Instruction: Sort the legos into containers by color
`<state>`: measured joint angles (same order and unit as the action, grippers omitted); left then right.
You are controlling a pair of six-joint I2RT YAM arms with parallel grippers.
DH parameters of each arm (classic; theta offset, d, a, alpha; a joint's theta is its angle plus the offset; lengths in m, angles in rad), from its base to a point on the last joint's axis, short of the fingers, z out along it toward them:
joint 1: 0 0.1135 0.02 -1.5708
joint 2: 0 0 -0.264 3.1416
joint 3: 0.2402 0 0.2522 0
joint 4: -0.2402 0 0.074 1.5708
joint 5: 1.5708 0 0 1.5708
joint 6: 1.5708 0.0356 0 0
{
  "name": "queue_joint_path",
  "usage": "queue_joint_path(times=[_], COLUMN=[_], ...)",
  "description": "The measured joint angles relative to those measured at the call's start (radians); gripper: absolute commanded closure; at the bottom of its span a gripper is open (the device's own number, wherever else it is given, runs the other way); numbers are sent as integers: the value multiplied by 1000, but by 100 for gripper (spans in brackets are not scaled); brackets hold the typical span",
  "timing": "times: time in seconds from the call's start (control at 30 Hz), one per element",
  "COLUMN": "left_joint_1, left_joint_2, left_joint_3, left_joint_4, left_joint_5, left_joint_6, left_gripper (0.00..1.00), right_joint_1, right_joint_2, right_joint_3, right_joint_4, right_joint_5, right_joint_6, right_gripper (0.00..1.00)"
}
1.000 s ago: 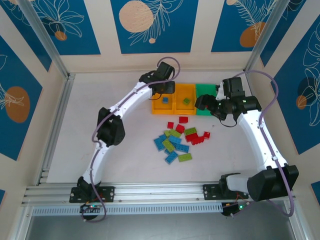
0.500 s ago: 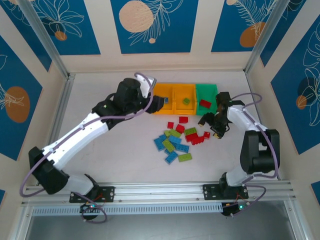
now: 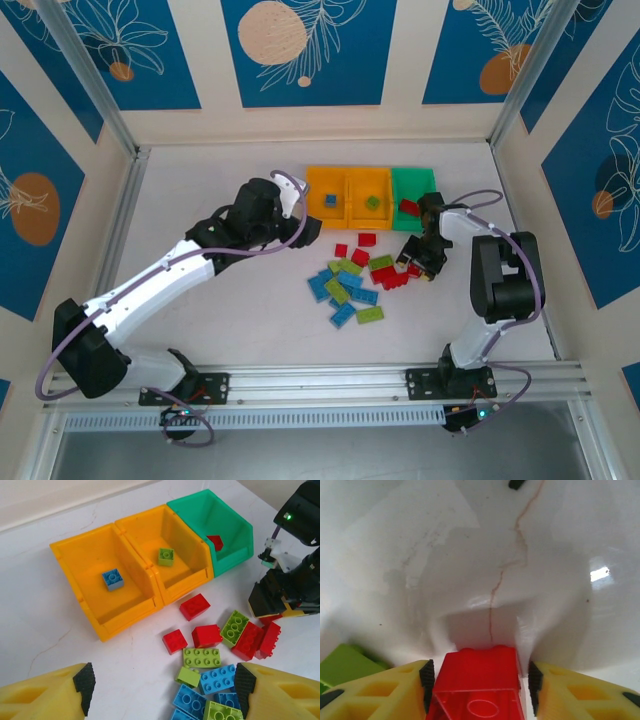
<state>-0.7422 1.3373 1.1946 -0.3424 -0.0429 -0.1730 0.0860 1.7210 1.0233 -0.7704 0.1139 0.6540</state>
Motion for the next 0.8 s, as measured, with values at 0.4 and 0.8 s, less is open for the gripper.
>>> queue_joint_path(times=[0.4,0.8], left_joint_1=[0,-1], left_joint_2=[-7,-38], left_joint_3=[-6,-28], left_joint_4=[10,-18], left_joint_5=[41,80], left_joint_6=[73,70], left_gripper=[0,0], right_joint_1=[-4,-45], right_joint_2=[-207,166], right_joint_3=[56,554], right_joint_4=[-4,62], right_joint_5=[26,32], right_joint_6=[14,-57], right_gripper=[66,53])
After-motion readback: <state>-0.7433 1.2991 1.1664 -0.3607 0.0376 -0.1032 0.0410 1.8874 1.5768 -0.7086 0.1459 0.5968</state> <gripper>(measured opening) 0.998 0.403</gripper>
